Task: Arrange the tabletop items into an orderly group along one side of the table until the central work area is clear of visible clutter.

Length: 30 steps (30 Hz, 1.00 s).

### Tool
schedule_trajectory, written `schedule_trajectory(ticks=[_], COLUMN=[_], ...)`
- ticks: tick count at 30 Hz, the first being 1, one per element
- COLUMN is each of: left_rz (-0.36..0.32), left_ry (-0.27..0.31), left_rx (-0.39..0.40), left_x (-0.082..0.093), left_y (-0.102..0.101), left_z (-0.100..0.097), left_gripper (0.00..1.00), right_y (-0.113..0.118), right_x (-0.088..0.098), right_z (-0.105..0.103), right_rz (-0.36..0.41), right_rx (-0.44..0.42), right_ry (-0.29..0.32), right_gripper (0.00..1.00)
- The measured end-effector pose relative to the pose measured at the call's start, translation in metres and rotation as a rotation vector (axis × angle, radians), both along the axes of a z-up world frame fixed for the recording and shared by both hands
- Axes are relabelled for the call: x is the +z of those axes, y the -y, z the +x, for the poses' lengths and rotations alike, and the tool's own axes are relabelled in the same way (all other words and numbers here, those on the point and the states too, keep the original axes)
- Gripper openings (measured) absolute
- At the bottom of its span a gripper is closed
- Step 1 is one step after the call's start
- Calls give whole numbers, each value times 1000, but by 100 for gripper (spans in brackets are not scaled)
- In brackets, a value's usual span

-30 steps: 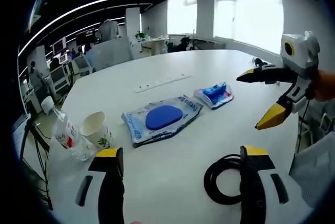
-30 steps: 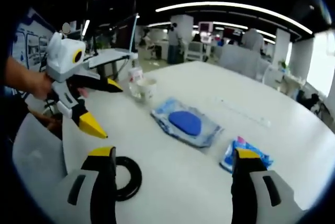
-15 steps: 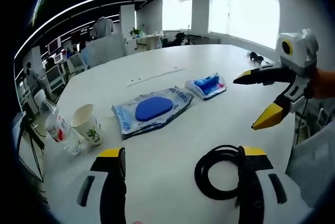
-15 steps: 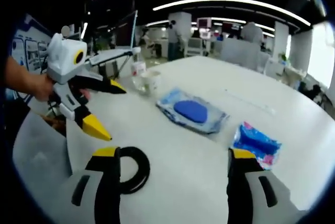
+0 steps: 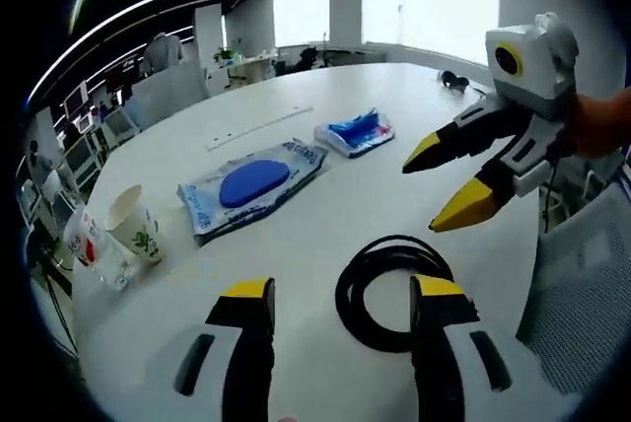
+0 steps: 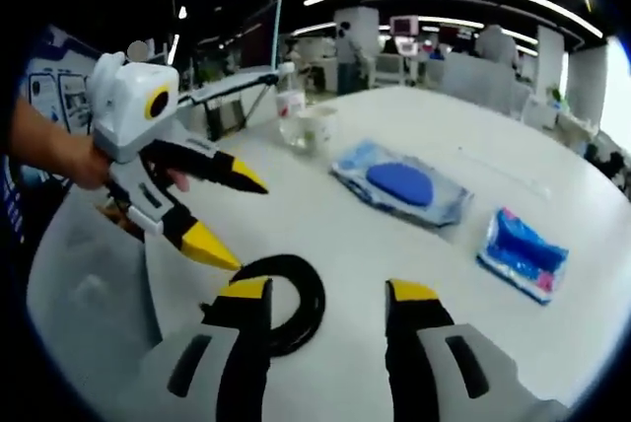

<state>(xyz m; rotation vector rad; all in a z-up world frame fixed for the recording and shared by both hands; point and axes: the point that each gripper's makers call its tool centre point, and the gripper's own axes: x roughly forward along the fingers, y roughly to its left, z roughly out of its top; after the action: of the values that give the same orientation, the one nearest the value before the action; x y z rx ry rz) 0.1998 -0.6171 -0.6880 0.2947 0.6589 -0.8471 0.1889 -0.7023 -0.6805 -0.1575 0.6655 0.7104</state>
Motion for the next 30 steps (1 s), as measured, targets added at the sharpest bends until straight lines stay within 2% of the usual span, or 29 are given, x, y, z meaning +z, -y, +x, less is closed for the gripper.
schedule_trajectory(ticks=[9,16,19,21,23,28,30], left_rz=[21,36,51,50,38,58,70], left_ry=[-25,-54,-48,-40,-60,-73,-91], left_rx=[-38,-45,-44,-41,-36,-42,-40], left_x=[-12,-23,-25,-24,-25,-33,-37], left_y=[5,2,0,0,2,1,0], left_z=[-7,-11,-10,-9,-9,-10,-12], left_gripper=[44,36,34,30,30,30,30], right_y=[-3,-18,-21,-22,-19,-18,-17], right_x=[-14,-27,-32,-36,-40,-46,-51], right_z=[-8,-15,-16,-18,-18,-17,-18], right_rz=[-44,-51,-73,-76,-100,-97,-121], right_rx=[7,8,17,22,19,-9,-12], right_ry=[-31,-70,-64,-84,-93,-122,-137], right_gripper=[31,32,34,34,34,33,32])
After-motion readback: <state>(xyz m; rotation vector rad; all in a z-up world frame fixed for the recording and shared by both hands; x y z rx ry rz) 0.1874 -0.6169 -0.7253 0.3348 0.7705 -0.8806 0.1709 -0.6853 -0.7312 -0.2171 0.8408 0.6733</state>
